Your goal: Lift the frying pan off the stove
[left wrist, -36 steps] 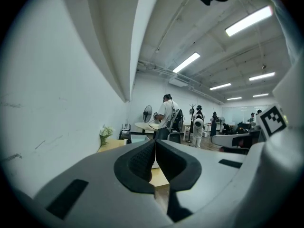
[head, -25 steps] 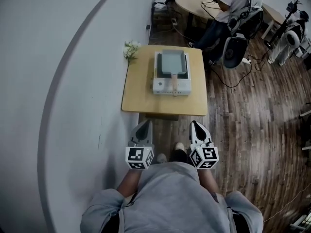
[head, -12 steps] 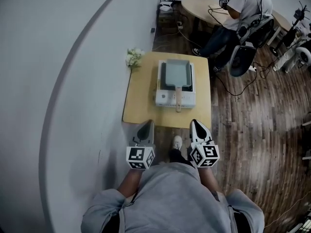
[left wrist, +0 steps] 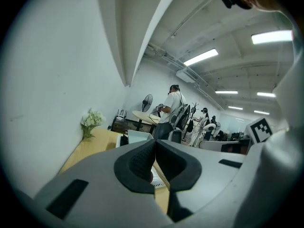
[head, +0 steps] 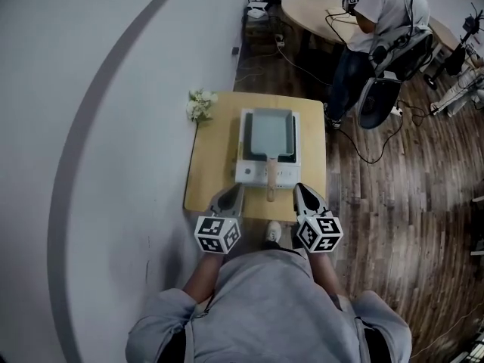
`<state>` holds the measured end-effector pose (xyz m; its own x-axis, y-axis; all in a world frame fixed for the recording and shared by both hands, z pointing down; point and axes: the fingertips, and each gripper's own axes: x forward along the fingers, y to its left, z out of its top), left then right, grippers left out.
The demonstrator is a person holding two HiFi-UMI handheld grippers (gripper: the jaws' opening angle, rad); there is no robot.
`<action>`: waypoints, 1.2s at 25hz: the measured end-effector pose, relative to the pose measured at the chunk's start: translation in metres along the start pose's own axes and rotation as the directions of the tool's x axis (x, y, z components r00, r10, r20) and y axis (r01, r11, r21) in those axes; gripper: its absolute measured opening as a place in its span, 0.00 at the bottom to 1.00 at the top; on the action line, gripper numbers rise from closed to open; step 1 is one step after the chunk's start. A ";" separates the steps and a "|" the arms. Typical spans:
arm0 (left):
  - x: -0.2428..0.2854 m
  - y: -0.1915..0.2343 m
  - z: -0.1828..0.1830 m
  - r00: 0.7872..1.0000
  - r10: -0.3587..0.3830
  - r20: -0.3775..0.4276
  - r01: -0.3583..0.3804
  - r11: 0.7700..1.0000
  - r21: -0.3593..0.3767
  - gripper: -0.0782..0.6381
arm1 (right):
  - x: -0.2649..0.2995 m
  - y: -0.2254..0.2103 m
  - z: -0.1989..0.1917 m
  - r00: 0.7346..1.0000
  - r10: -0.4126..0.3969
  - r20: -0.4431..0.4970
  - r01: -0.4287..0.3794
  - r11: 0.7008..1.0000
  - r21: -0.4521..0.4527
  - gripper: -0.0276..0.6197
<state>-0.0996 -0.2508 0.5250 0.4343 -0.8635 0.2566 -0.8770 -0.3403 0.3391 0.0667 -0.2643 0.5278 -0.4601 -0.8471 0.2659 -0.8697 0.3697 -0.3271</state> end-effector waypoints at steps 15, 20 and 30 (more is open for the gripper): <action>0.086 0.014 -0.063 0.937 -0.311 -0.157 0.192 0.837 -0.512 0.36 | 0.064 -0.020 -0.066 0.919 0.297 -0.260 -0.190 0.910 0.369 0.19; 0.107 0.014 -0.082 0.884 -0.432 -0.176 0.226 0.727 -0.649 0.41 | 0.076 -0.012 -0.090 0.845 0.437 -0.308 -0.239 0.824 0.513 0.28; 0.149 0.008 -0.108 0.779 -0.586 -0.221 0.246 0.611 -0.753 0.41 | 0.081 0.002 -0.123 0.738 0.588 -0.330 -0.245 0.690 0.681 0.32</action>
<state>-0.0196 -0.3416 0.6636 0.8981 -0.3909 0.2014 -0.2743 -0.1399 0.9514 0.0055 -0.2851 0.6606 -0.9102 -0.2820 0.3032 -0.3655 0.2030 -0.9084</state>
